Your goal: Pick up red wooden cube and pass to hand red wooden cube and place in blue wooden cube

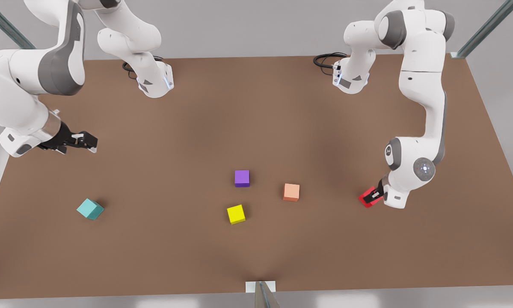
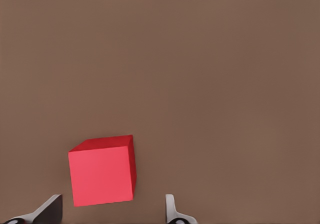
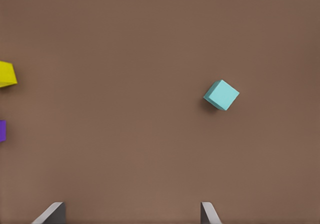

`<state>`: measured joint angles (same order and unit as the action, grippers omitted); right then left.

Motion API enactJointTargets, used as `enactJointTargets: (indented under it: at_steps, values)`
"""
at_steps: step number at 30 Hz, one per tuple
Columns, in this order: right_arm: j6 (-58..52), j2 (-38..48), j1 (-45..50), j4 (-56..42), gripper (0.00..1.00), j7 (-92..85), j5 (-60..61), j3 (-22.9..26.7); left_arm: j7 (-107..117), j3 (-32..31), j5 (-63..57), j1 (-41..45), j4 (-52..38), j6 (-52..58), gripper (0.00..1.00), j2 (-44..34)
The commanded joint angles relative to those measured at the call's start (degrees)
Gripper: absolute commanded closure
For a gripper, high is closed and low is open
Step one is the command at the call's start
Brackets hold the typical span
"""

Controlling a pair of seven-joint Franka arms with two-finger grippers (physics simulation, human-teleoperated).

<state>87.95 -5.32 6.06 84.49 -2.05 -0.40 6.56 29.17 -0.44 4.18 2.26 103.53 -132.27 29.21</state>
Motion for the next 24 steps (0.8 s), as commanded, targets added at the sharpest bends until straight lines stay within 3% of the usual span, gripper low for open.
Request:
enactJointTargets:
  at_steps: [1, 24]
  values:
    - [0.2, -0.12, 0.27, -0.02, 0.0, -0.32, 0.05, 0.04, 7.92, 0.0, -2.25, -0.07, -0.35, -2.12, 0.0, 1.02]
    - [0.29, -1.09, 0.27, 0.06, 0.0, -0.32, 0.58, -0.05, 7.92, 0.88, -2.25, -0.33, 0.01, -4.14, 0.0, 8.85]
